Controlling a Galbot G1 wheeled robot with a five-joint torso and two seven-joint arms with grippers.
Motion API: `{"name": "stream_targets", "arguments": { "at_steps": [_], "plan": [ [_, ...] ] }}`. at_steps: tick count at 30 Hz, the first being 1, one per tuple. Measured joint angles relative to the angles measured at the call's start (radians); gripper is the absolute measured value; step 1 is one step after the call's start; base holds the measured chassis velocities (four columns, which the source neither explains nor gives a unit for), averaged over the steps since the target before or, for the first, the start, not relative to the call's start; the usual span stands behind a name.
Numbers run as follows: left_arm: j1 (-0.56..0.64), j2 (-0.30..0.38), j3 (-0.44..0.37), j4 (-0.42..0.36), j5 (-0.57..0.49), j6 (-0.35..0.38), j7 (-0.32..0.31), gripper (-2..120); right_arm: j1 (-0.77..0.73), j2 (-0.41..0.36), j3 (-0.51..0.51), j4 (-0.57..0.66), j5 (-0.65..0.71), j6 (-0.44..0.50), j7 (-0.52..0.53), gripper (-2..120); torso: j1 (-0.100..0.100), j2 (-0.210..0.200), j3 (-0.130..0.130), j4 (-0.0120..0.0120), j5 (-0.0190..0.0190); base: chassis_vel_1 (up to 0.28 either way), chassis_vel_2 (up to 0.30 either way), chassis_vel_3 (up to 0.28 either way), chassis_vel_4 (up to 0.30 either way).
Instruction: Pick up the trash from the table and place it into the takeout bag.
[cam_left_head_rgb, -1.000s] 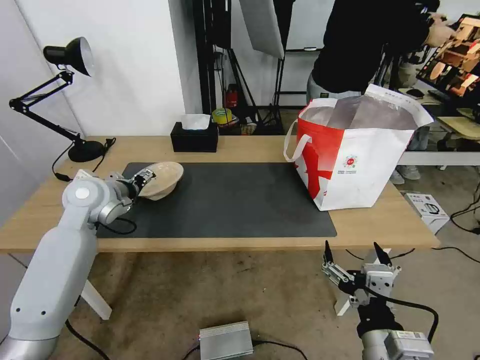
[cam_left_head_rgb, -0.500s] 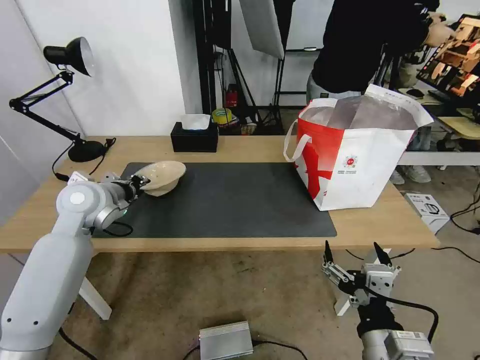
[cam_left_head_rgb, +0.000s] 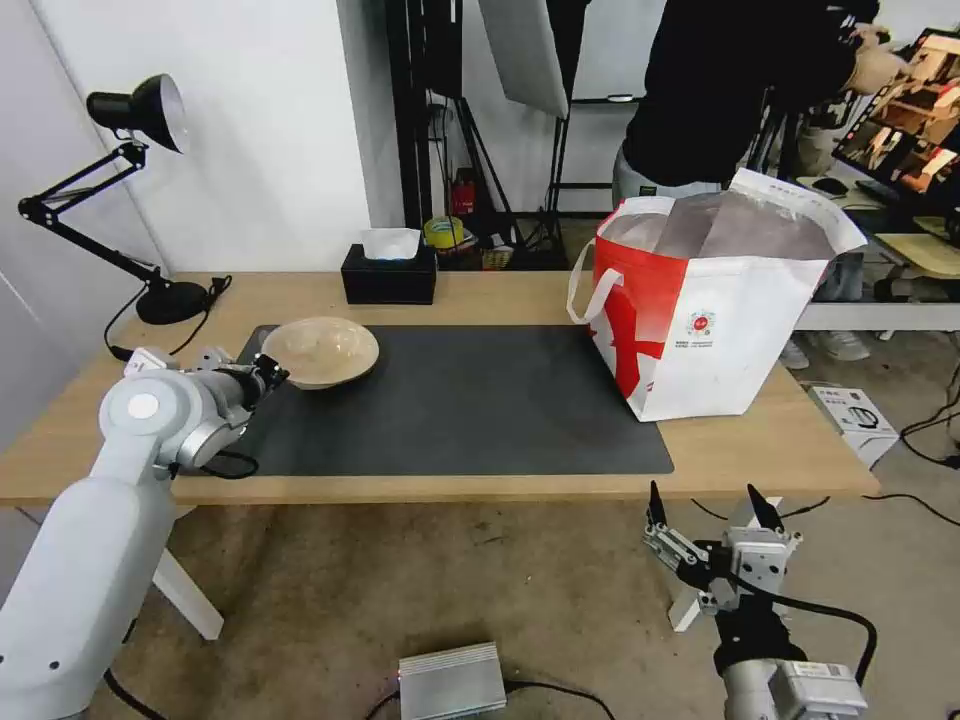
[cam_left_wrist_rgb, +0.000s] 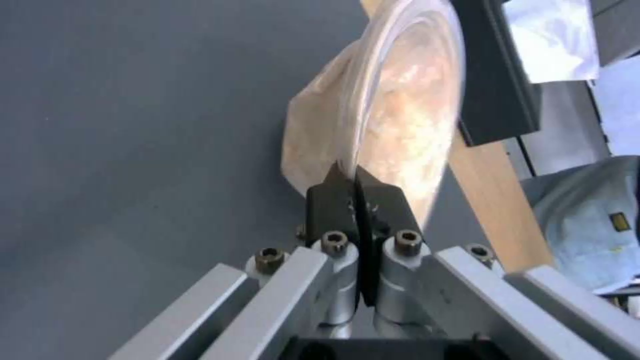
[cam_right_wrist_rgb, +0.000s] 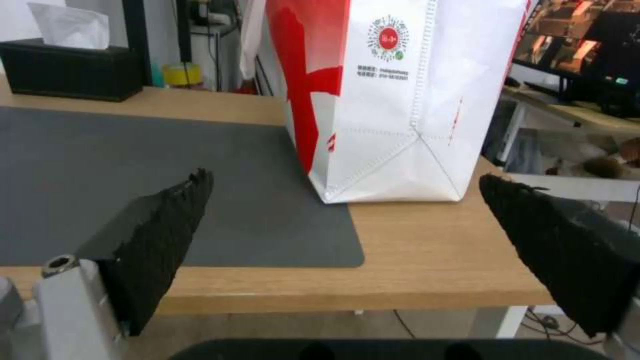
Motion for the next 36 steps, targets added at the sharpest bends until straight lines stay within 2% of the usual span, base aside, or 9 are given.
{"name": "stream_targets", "arguments": {
  "at_steps": [24, 36],
  "plan": [
    [0.034, 0.045, 0.005, -0.158, -0.012, -0.028, 0.043, 0, 0.0, 0.0, 0.0, 0.0, 0.0, 0.0, 0.0, 100, 0.0, 0.0, 0.0, 0.0, 0.0, 0.0, 0.0, 0.0, 0.0],
    [0.029, 0.056, 0.023, -0.191, -0.016, -0.029, 0.072, 0, 0.0, 0.0, 0.0, 0.0, 0.0, 0.0, 0.0, 100, 0.0, 0.0, 0.0, 0.0, 0.0001, 0.0, 0.0, 0.0, 0.0]
  ]
}}
